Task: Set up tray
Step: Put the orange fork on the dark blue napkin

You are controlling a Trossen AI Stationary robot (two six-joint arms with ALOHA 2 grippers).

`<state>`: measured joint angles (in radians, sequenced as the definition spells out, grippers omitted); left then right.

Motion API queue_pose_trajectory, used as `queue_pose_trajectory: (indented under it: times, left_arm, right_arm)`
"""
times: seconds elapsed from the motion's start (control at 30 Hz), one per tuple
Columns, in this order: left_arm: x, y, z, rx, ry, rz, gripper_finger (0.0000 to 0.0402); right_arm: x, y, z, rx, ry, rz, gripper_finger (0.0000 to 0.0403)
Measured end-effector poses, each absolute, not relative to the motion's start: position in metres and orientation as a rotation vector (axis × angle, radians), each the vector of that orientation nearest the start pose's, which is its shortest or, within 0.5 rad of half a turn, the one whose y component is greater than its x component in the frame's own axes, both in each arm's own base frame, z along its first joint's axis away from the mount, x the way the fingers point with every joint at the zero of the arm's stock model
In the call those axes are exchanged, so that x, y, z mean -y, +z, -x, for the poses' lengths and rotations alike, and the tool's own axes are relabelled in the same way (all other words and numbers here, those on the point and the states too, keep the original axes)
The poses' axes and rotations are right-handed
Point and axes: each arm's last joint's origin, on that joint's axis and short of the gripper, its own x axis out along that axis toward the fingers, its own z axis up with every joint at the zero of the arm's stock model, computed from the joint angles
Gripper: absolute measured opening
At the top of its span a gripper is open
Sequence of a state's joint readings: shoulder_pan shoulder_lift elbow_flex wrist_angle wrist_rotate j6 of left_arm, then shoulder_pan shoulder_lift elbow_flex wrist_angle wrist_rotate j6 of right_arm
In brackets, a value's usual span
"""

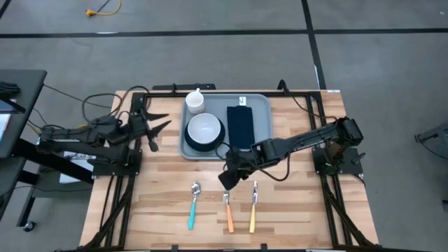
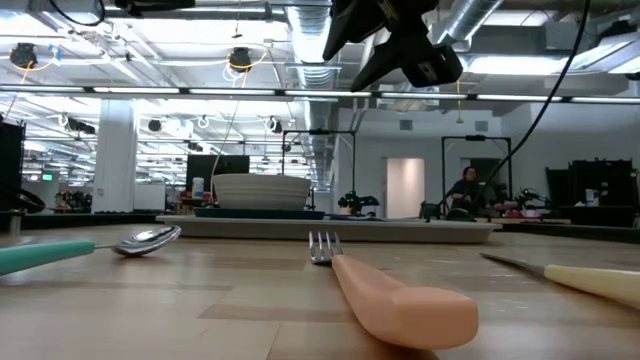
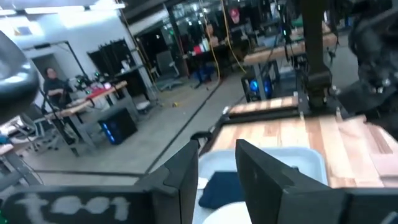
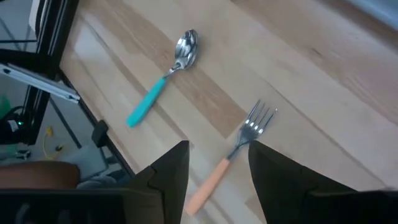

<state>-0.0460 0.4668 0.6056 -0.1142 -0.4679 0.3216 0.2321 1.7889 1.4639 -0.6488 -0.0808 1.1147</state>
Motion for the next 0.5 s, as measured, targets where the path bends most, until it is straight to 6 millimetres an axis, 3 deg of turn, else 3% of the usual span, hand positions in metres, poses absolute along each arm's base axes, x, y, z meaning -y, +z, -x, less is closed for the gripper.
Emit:
queue_pose_trajectory:
  times: [0.23,0.5]
  left_arm:
    - [-0.008,0.323,-0.1,0.005,0.431,-0.32,0.0098]
    - [-0.007,0.326,-0.104,0.04,0.381,-0.33,0.0098]
  right_arm:
    - [-0.085,0.26,-0.373,-1.017,-0.287,-0.934,0.0147]
    - [-0.089,0.259,-0.371,-1.067,-0.23,-0.92,0.0132]
